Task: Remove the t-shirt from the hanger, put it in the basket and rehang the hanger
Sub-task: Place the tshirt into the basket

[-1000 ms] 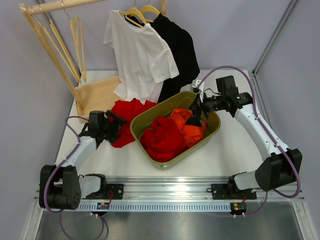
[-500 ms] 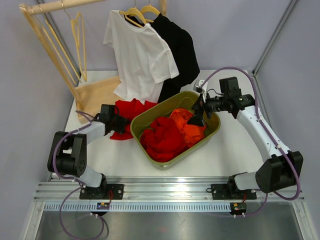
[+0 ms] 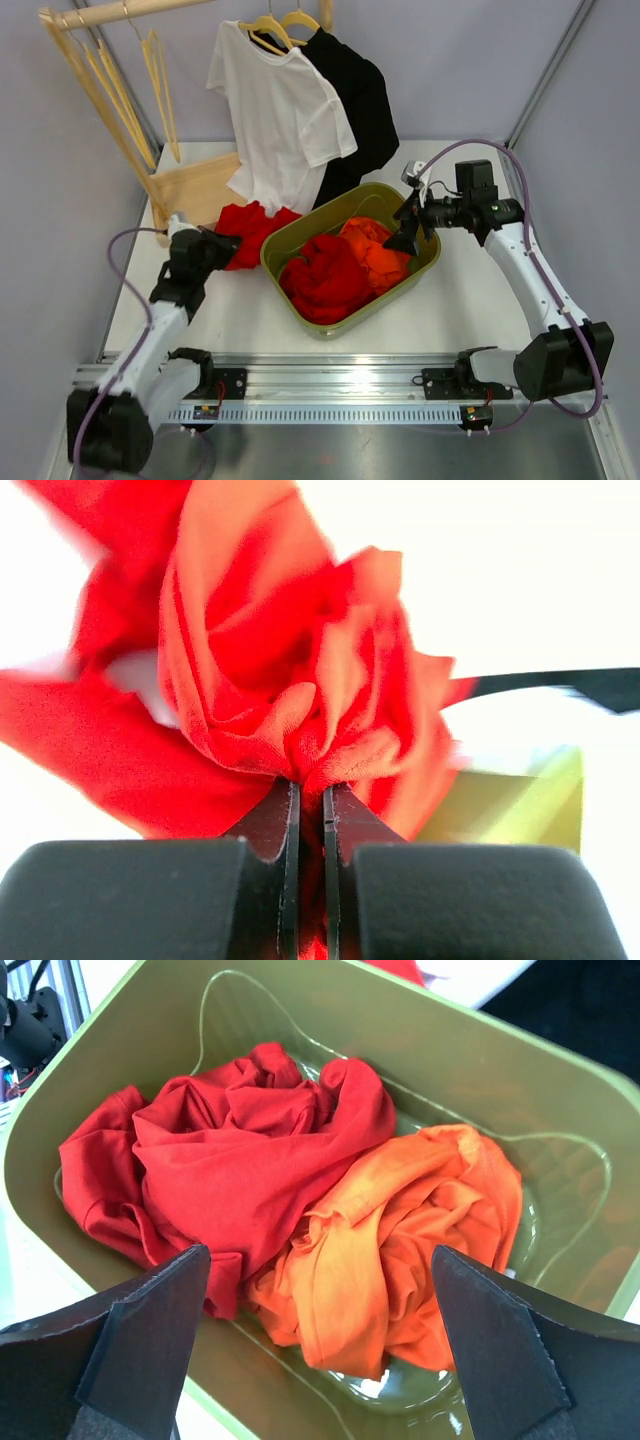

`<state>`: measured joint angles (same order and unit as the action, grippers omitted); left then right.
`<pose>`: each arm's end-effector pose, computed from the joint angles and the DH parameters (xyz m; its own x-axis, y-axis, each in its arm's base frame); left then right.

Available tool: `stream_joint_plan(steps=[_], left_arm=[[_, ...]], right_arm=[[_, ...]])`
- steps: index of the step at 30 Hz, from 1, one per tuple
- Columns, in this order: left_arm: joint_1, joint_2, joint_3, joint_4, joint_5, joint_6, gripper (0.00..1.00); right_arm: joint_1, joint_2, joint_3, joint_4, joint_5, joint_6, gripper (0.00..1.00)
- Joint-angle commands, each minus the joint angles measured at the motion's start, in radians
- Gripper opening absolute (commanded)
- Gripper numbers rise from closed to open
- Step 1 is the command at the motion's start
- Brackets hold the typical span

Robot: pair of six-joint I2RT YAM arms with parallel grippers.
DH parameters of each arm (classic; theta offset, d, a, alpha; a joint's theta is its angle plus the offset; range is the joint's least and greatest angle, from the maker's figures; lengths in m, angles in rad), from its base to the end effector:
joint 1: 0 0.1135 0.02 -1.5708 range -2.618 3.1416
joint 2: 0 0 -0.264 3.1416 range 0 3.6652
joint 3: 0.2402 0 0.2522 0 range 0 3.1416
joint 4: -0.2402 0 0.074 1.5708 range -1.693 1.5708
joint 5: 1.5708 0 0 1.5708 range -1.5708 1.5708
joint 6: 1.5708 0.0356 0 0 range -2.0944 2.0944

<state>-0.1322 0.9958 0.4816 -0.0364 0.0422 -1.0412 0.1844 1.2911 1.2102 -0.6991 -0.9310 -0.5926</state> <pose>0.2105 -0.0295 0.2095 -0.4064 -0.8158 -0.4115 -0.3630 0.5575 -0.7466 0.2541 0.0765 0.3403 -0.1992 -0.3764 -0.9048 -0.9420 0.3281 0.0709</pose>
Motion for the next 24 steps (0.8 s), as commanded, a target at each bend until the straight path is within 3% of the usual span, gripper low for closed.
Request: stream_joint_plan(steps=[1,5,10,14,24], left_arm=[[-0.007,-0.281,0.035,-0.057,-0.169,0.184,0.00],[-0.012,-0.461,0.112,-0.244,-0.275,0.275,0.00],[-0.020,-0.533,0.273,-0.326,-0.248,0.331,0.00],[-0.029,-0.511,0.344,-0.261,-0.080,0.337,0.00],[-0.109,-0.384,0.581,-0.168,0.183,0.314,0.00]], right_arm=[[-0.028,-0.030,-0.028,0.056,-0.049,0.022,0.99],[-0.042,-0.032,-0.035,0.075,-0.074,0.039,1.00],[-0.056,-0.045,-0.061,0.093,-0.094,0.051,0.99],[-0.069,-0.056,-0.074,0.098,-0.103,0.051,0.99],[-0.105,-0.055,-0.093,0.110,-0.112,0.057,0.99]])
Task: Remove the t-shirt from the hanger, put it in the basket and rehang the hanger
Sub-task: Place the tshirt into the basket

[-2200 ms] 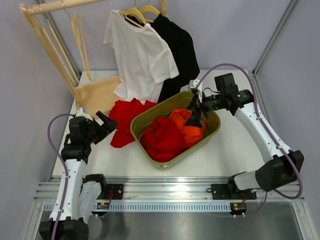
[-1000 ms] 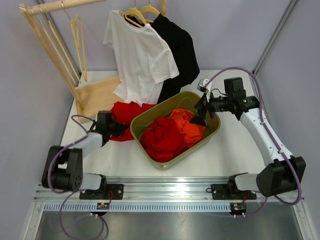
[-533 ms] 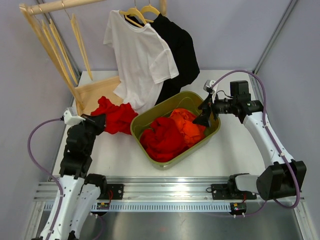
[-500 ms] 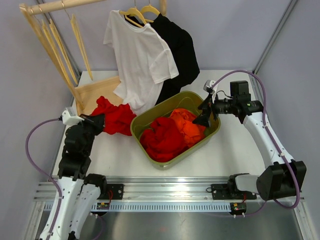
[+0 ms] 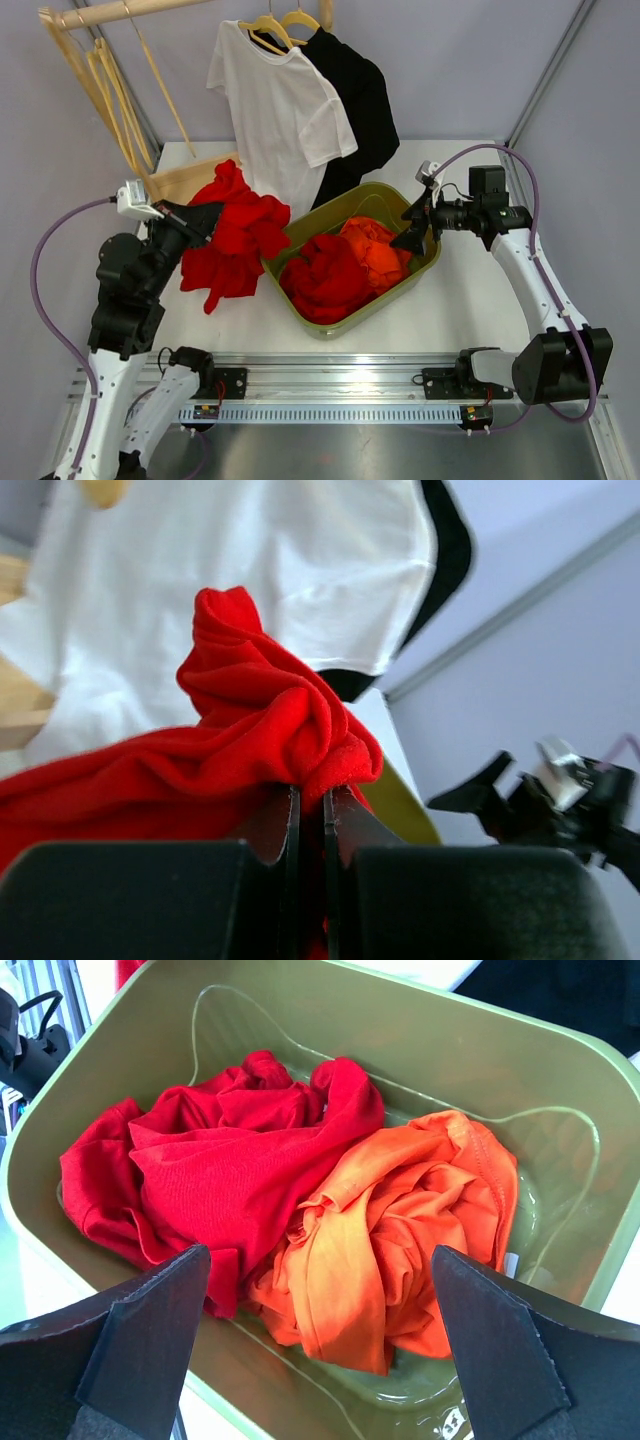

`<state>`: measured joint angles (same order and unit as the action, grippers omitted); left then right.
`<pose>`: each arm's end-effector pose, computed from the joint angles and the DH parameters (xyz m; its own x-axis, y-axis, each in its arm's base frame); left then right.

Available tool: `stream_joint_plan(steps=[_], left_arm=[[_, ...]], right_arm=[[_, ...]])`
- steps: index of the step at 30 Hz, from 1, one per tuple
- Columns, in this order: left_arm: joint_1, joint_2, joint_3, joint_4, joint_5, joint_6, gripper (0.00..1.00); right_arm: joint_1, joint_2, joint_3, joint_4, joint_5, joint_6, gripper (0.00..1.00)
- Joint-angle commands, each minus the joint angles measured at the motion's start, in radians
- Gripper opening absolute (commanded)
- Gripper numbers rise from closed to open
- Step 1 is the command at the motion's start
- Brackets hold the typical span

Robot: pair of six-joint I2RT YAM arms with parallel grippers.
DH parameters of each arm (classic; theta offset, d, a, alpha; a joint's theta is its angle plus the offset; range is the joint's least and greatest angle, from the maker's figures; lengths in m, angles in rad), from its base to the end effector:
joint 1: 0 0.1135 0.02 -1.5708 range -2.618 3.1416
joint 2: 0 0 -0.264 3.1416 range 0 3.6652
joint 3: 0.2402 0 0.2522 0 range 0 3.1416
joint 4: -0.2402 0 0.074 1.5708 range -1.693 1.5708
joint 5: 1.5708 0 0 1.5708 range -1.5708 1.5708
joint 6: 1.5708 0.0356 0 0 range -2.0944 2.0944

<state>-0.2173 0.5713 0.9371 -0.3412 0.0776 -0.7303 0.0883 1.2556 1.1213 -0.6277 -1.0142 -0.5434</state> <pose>0.1114 -0.0274 0.4026 -0.1760 -0.6422 -0.7460 0.2325 0.7093 -0.6655 0.2524 0.0527 0.3271 -0.2482 -0.2962 -0.9223 -0.9192 0.3726 0.1277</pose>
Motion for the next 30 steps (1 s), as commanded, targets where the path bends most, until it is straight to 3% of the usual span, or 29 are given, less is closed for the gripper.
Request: stream_joint_plan(steps=[1,4,5,9,19,22,30], left_arm=[[-0.033,0.079,0.150,0.146,0.168,0.006,0.00],[-0.085,0.140,0.274,0.168,0.191,0.040,0.00],[-0.126,0.204,0.413,0.189,0.224,0.048,0.00],[-0.178,0.307,0.538,0.243,0.260,0.031,0.00],[-0.516,0.605,0.874,0.177,0.122,0.195,0.00],[-0.528,0.599,0.818,0.179,0.079,0.193,0.00],[-0.528,0.503,0.435,0.222,-0.035,0.206,0.00]], right_arm=[[-0.010,-0.019,-0.005,0.042,-0.029,0.010,0.99],[-0.021,-0.019,-0.008,0.043,-0.029,0.014,1.00],[-0.028,-0.019,-0.011,0.048,-0.029,0.019,1.00],[-0.036,-0.018,-0.014,0.049,-0.027,0.020,0.99],[-0.079,-0.018,-0.018,0.056,-0.020,0.031,0.99],[-0.081,-0.016,-0.020,0.052,-0.020,0.031,0.99],[-0.121,-0.019,-0.017,0.042,-0.024,0.023,0.99]])
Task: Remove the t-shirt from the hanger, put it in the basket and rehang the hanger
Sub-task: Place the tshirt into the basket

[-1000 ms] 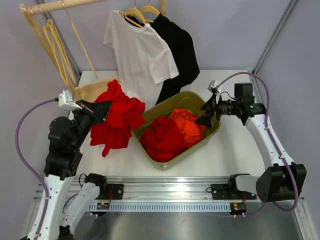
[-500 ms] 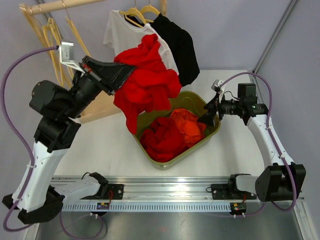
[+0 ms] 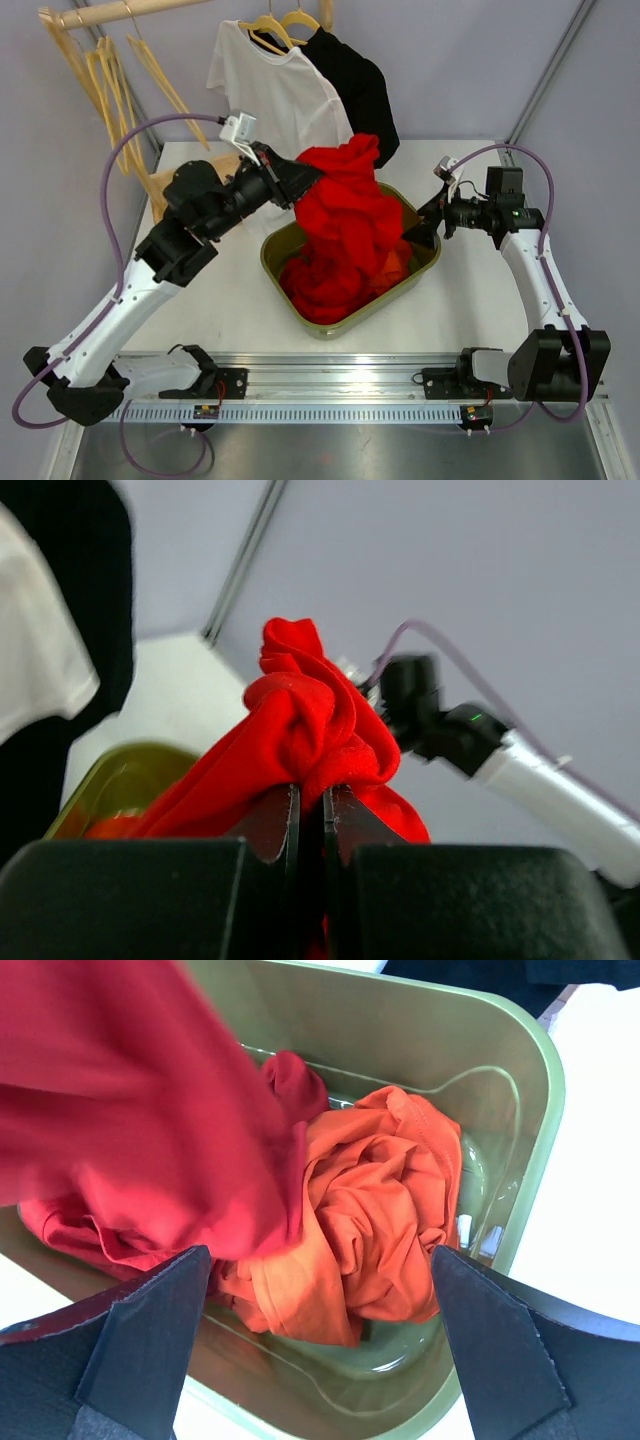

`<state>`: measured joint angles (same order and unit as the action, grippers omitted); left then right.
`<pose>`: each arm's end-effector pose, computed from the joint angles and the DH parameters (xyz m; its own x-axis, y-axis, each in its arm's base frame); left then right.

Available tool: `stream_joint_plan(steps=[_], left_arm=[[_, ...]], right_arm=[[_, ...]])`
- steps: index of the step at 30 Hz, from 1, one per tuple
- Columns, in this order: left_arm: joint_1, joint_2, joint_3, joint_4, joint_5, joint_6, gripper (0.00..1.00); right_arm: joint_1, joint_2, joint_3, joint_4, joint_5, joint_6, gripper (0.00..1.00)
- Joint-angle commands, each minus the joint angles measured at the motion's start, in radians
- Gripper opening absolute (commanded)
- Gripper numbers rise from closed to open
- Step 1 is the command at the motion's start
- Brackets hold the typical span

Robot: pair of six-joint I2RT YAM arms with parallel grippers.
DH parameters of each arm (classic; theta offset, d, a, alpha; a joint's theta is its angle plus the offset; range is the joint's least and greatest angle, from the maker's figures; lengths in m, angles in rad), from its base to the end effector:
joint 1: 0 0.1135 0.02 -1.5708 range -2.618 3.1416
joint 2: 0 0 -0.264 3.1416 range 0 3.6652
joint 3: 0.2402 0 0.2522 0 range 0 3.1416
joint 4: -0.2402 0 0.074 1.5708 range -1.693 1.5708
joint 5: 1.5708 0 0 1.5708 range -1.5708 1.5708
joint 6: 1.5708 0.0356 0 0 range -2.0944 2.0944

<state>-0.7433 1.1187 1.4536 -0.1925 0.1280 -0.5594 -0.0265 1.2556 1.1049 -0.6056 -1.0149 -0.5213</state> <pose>0.1622 -0.1553 0.5037 -0.3170 -0.4235 -0.8486 0.7032 0.4955 -0.5099 0.2576 0.0234 0.3234 -0.2943 -0.2551 -0.9211 -0.8651 0.4807 0.1432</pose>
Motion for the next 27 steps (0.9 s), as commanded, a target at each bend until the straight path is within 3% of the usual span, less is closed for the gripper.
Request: stream_joint_plan(steps=[1,9,13,14,15,17,22,27], left_arm=[[-0.002,-0.051,-0.122,0.074,-0.085,0.044,0.00],[-0.010,-0.007,-0.513,0.182,0.067,0.007,0.02],[-0.073,0.082,-0.676,0.228,0.010,0.001,0.10],[-0.077,0.104,-0.720,0.238,-0.008,0.001,0.14],[-0.080,0.133,-0.748,0.245,-0.025,-0.010,0.25],[-0.082,0.157,-0.806,0.267,-0.073,-0.017,0.31],[-0.088,0.173,-0.822,0.286,-0.099,0.045,0.67],[-0.097,0.077,-0.796,0.257,-0.094,0.127,0.83]], right_arm=[[-0.009,-0.019,0.003,0.018,-0.024,0.000,0.99],[-0.024,-0.022,0.010,-0.002,-0.013,-0.023,0.99],[-0.027,-0.025,0.021,-0.010,-0.004,-0.028,1.00],[-0.027,-0.027,0.026,-0.019,0.001,-0.029,0.99],[-0.027,-0.030,0.030,-0.023,0.004,-0.037,0.99],[-0.027,-0.033,0.044,-0.036,0.015,-0.043,1.00],[-0.027,-0.033,0.107,-0.095,0.016,-0.074,0.99],[-0.027,0.007,0.215,-0.196,0.007,-0.127,0.99]])
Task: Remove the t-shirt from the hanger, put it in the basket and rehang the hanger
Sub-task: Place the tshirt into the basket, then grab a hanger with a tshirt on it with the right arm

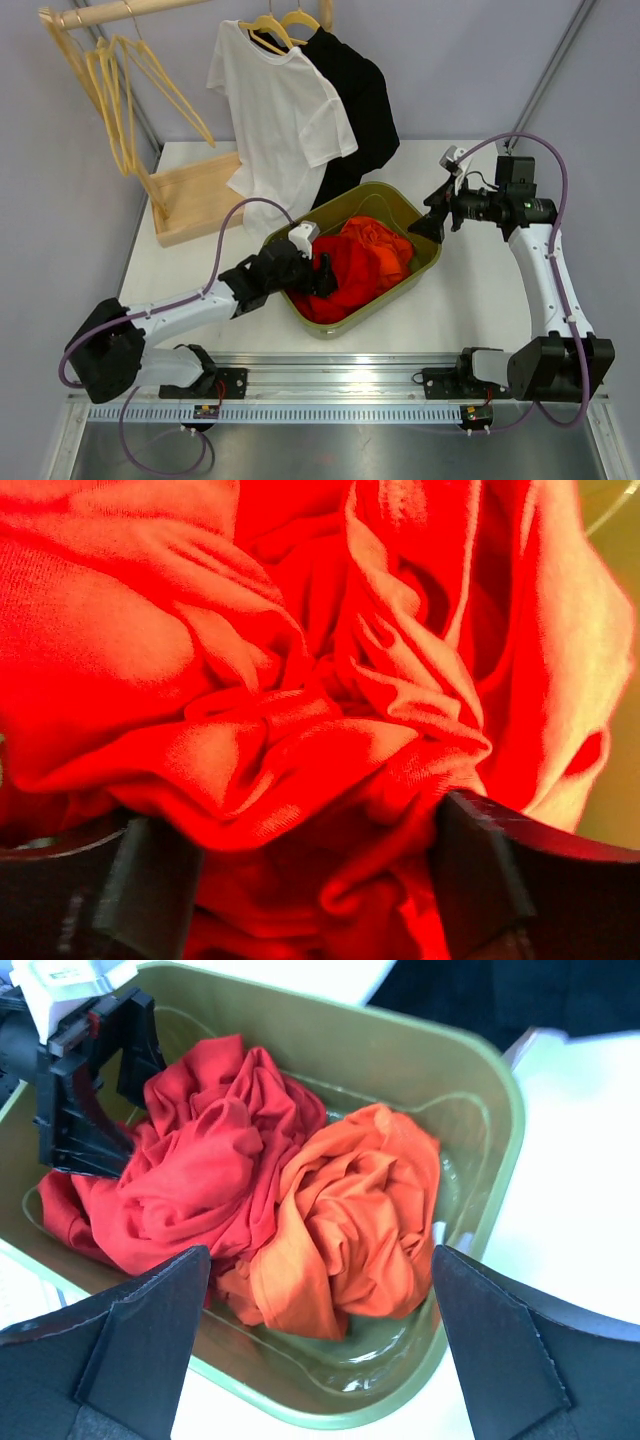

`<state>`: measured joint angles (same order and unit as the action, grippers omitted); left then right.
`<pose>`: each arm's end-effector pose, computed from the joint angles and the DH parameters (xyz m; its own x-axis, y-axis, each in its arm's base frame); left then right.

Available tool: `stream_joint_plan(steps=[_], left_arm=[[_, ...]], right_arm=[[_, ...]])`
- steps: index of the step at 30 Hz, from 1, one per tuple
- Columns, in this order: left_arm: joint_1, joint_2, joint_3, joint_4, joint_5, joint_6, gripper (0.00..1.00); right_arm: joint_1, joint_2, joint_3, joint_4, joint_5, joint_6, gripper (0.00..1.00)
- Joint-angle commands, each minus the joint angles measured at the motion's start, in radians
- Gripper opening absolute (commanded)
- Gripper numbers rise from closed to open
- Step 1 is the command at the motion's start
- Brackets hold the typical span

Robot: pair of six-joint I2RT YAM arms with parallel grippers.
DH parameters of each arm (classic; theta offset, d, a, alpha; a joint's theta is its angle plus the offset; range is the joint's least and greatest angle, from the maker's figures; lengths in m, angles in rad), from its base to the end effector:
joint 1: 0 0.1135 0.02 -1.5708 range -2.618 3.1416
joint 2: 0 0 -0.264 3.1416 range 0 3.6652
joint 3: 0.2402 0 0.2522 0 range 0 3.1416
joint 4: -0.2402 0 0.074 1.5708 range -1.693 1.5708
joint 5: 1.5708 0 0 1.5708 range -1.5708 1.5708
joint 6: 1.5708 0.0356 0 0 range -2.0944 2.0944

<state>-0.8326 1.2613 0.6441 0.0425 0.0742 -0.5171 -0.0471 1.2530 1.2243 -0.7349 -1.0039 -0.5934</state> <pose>0.1770 -0.1985 0.2126 -0.7033 0.0405 -0.7097 0.4968 0.7421 -0.4500 0.2525 0.0182 0.3528 -0.2465 -0.2890 -0.9251 -0.8699 0.4867 0.0797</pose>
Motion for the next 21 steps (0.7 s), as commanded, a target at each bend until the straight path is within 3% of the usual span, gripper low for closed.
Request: stream_joint_plan(steps=[1,2,11,17,21], left_arm=[[-0.008,-0.092,0.019,0.019,-0.034,0.094,0.84],[-0.008,-0.143,0.023,0.014,-0.034,0.100,0.99],[-0.007,-0.371,0.161,-0.157,-0.097,0.161,0.99],[-0.007,-0.485,0.245,-0.308,-0.241,0.198,0.99],[-0.005,-0.585,0.233,-0.369,-0.370,0.204,0.99]], right_arm=[[-0.007,0.014,0.115,-0.099,-0.007,-0.063,0.99],[-0.007,0.022,0.130,-0.113,-0.010,-0.068,1.00],[0.013,0.193,0.463,-0.265,-0.075,-0.007,0.99],[0.145,0.373,0.774,-0.267,0.060,0.147,0.99],[0.217,0.514,1.097,-0.242,0.195,0.263,1.00]])
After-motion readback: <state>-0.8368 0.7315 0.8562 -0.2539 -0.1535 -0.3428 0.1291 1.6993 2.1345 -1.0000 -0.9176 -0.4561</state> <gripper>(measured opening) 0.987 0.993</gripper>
